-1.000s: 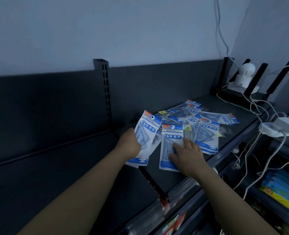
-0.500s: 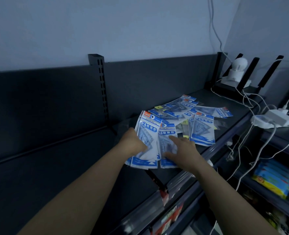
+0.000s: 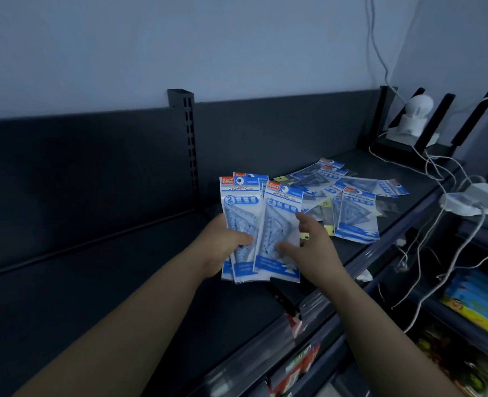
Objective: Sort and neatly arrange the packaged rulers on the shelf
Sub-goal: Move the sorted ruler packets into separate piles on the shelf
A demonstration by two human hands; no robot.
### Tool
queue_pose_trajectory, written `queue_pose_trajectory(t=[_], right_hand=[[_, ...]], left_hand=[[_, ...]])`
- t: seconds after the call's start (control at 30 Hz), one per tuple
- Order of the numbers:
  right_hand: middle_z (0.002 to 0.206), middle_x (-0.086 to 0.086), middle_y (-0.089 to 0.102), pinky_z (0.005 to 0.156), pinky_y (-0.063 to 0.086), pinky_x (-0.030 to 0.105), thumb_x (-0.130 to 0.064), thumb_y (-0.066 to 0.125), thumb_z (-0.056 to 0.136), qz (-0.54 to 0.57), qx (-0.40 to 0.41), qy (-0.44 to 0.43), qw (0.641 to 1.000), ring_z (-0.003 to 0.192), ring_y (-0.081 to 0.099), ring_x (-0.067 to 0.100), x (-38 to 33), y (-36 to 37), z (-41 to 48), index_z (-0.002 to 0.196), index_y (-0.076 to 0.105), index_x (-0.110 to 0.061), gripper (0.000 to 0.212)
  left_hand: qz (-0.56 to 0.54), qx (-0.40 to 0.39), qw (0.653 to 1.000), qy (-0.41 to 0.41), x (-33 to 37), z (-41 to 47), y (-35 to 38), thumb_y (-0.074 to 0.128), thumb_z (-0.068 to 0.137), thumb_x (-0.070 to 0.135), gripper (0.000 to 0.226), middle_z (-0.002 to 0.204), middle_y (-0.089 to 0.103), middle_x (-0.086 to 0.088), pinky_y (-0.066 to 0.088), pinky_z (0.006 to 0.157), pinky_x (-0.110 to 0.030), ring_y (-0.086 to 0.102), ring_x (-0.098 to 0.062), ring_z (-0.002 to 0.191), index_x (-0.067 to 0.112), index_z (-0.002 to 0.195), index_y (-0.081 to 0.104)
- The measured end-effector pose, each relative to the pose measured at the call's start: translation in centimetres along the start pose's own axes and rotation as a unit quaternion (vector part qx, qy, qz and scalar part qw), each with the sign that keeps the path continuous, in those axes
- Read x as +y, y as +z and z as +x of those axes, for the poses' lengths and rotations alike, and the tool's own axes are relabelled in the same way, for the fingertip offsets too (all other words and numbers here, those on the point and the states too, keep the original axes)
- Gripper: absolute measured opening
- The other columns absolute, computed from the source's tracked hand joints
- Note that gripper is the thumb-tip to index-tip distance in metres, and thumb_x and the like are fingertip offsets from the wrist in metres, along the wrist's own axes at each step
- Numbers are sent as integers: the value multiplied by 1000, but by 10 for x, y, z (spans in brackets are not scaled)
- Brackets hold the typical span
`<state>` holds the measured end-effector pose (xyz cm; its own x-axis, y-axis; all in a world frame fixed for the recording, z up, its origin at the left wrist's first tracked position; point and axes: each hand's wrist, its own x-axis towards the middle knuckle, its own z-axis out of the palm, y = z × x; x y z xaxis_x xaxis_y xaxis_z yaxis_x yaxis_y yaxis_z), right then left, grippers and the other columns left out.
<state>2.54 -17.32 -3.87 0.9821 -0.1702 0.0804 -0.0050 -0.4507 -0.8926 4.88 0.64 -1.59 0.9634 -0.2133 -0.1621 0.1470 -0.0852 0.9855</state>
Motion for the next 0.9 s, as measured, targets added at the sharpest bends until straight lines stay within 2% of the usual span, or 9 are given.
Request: queue_pose_trajectory(t=[0.07, 0.17, 0.23, 0.37, 0.43, 0.6, 0.67, 0.8, 0.9], right_hand=[[123, 3, 51, 83, 55, 38, -14, 75, 78, 40, 0, -22, 999, 101, 61, 19, -6, 7, -2, 133, 42, -29, 65], [111, 0, 59, 68, 54, 26, -6, 72, 78, 62, -28, -58, 996, 89, 63, 9, -20, 21, -5, 114, 50, -28, 48], [117, 3, 56, 71, 56, 32, -12, 73, 78, 60, -57, -68, 994, 93, 64, 14, -29, 33, -6, 120, 51, -27, 50], [121, 2, 54, 73, 57, 35, -16, 73, 77, 73, -137, -90, 984, 96, 63, 15, -56, 63, -13, 127, 48, -29, 58], [122, 1, 54, 79, 57, 40, -16, 73, 78, 80, -185, -107, 974, 98, 63, 15, -69, 83, -22, 130, 46, -28, 60], [115, -2, 59, 79, 57, 41, -11, 72, 79, 106, -294, -127, 941, 96, 63, 14, -98, 141, -62, 122, 48, -29, 52], [110, -4, 61, 77, 57, 38, -8, 70, 80, 118, -335, -132, 926, 93, 64, 12, -111, 163, -85, 118, 48, -30, 49], [104, -2, 64, 73, 57, 34, -1, 69, 80, 145, -398, -114, 898, 87, 65, 12, -138, 203, -127, 113, 52, -25, 44], [106, 0, 65, 78, 58, 38, 0, 69, 79, 150, -430, -118, 882, 91, 66, 16, -158, 232, -155, 114, 53, -22, 44]], left_hand=[[10, 14, 1000, 10, 3, -11, -5, 52, 84, -14, 34, 108, 70, -14, 54, 89, -50, 68, -30, 99, 8, 108, 65], [15, 51, 998, 15, 8, -32, -15, 43, 81, -14, 38, 105, 70, -15, 54, 89, -49, 67, -31, 98, 13, 97, 65], [16, 79, 996, 25, 12, -48, -23, 42, 83, -14, 40, 101, 71, -11, 55, 85, -45, 68, -27, 95, 18, 92, 64], [8, 171, 984, 49, 16, -91, -44, 44, 87, -14, 43, 79, 72, 10, 56, 65, -24, 69, -5, 74, 25, 83, 62], [17, 227, 973, 50, 14, -115, -56, 46, 90, -9, 41, 80, 69, 14, 54, 62, -18, 67, 1, 71, 28, 84, 61], [22, 365, 931, 18, -6, -184, -89, 48, 91, -2, 31, 93, 71, 3, 56, 76, -33, 68, -13, 86, 26, 86, 60], [18, 407, 913, 4, -13, -213, -102, 49, 91, -1, 28, 93, 69, 3, 55, 75, -32, 66, -13, 86, 25, 87, 58], [21, 483, 874, -39, -25, -263, -135, 51, 92, 8, 20, 105, 65, -2, 52, 86, -38, 63, -21, 96, 19, 109, 53], [25, 533, 844, -55, -34, -295, -162, 53, 90, 9, 18, 104, 65, -3, 52, 91, -42, 63, -24, 97, 22, 103, 53]])
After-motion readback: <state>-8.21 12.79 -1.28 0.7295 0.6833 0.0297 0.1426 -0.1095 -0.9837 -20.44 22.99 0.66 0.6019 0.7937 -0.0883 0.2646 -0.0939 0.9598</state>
